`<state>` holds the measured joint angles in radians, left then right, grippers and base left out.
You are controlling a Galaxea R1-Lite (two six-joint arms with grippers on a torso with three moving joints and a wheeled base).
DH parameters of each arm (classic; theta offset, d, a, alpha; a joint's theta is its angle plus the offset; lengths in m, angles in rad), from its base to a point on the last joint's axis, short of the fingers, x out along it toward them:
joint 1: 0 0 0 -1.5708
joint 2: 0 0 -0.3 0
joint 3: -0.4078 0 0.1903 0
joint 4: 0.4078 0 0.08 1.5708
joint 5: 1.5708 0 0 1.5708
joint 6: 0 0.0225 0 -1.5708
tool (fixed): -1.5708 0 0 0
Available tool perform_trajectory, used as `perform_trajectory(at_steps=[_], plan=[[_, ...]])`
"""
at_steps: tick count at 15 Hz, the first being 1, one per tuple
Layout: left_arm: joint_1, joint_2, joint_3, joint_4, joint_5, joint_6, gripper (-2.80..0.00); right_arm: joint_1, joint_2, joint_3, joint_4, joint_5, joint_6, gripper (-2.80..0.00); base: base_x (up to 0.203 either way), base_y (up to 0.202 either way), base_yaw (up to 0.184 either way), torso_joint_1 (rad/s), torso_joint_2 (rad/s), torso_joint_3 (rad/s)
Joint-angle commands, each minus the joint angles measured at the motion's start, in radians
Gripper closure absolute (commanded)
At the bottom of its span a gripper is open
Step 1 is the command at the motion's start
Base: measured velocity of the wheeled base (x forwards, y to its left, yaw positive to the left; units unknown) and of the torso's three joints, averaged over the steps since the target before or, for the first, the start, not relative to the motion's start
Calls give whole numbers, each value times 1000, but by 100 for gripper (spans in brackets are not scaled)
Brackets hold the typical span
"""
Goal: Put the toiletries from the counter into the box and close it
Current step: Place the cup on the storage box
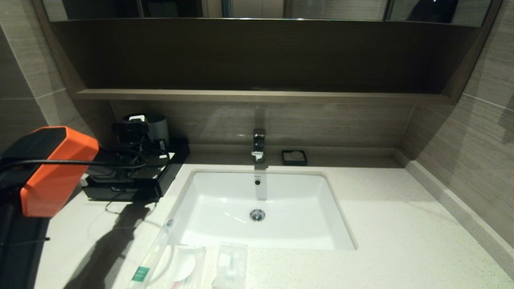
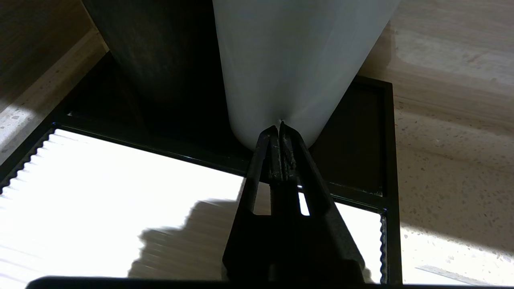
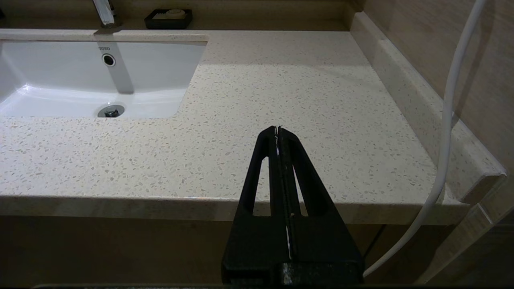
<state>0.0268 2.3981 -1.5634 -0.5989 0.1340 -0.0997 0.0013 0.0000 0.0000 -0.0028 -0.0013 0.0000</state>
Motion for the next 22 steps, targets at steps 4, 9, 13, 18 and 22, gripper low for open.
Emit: perform_trajectory(at_steps=[4, 9, 13, 18, 22], plan=[[-1, 11, -12, -4, 1, -1, 0, 0, -2, 2, 0, 0, 0, 0, 0, 0, 0, 0, 0, 0], [-1, 15, -14, -6, 1, 0, 0, 0, -2, 2, 0, 0, 0, 0, 0, 0, 0, 0, 0, 0], [-1, -3, 1, -9, 1, 0, 0, 0, -2, 2, 0, 0, 0, 0, 0, 0, 0, 0, 0, 0], [-2, -83, 85, -15, 1, 0, 0, 2, 0, 2, 0, 0, -1, 0, 0, 0, 0, 0, 0, 0], [-3, -194, 197, -21, 1, 0, 0, 1, 0, 2, 0, 0, -1, 0, 0, 0, 0, 0, 0, 0]])
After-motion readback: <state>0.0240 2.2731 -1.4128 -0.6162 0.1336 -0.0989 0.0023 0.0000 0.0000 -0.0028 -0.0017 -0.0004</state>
